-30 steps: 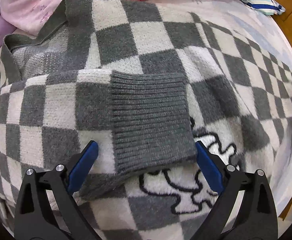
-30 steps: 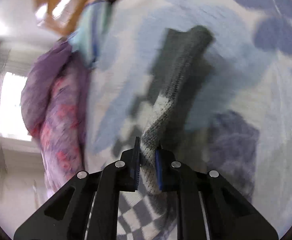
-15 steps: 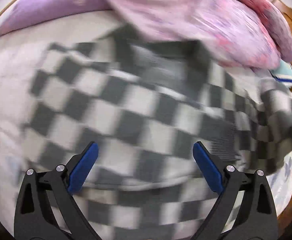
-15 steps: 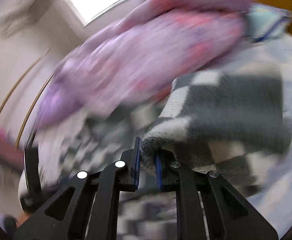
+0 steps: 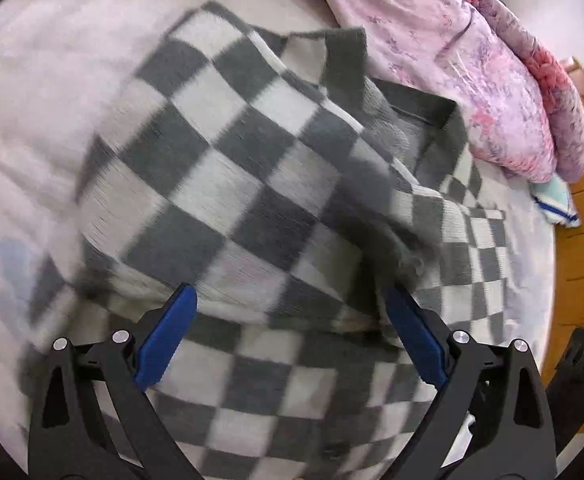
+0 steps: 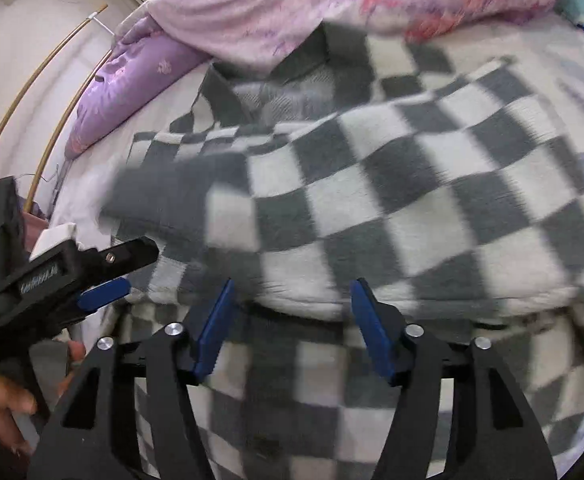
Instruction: Fold large clothes
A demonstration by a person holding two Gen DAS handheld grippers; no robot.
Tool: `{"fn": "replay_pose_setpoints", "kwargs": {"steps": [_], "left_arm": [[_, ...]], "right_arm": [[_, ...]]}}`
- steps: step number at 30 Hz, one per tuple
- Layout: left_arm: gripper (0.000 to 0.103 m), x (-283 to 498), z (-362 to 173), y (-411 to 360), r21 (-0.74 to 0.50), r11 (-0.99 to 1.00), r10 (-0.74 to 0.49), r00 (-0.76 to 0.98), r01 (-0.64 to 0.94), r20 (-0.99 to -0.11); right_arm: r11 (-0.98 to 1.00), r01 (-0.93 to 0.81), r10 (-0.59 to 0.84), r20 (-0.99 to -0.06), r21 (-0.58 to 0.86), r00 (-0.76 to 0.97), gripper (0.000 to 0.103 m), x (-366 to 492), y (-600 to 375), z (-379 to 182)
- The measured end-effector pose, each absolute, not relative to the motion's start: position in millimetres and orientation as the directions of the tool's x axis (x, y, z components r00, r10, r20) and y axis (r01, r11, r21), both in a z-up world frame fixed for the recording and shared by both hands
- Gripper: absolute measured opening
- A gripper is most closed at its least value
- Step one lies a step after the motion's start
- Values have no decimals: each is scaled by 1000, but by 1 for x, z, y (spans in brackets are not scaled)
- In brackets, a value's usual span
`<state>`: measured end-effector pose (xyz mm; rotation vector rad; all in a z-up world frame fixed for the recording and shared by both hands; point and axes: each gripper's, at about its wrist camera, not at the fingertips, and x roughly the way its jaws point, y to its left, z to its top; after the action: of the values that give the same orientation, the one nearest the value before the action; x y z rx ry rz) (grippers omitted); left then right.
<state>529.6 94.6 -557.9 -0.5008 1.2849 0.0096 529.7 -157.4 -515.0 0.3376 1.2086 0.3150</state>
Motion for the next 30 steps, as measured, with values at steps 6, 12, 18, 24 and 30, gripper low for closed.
{"fn": "replay_pose_setpoints", "kwargs": {"steps": [6, 12, 18, 24, 30], "left_arm": [[95, 538, -570, 79, -394, 878, -312, 298, -274, -902], [92, 549, -586, 82, -350, 876, -260, 286, -333, -922], [16, 567, -590, 84, -239, 915, -159, 253, -326, -954], [10, 564, -553, 106, -265, 921, -152, 362, -286, -920], [10, 561, -527, 136, -176, 940, -39, 420, -293, -907]], "right_arm": [[923, 94, 317, -878, 372, 360, 58, 521, -223, -524], [907, 203, 274, -882, 370, 383, 58, 513, -281, -522], [885, 268, 250, -876, 380, 412, 58, 509, -304, -515], [857, 334, 219, -865, 392, 451, 58, 514, -319, -503], [859, 298, 266, -860, 416, 436, 28, 533, -305, -504]]}}
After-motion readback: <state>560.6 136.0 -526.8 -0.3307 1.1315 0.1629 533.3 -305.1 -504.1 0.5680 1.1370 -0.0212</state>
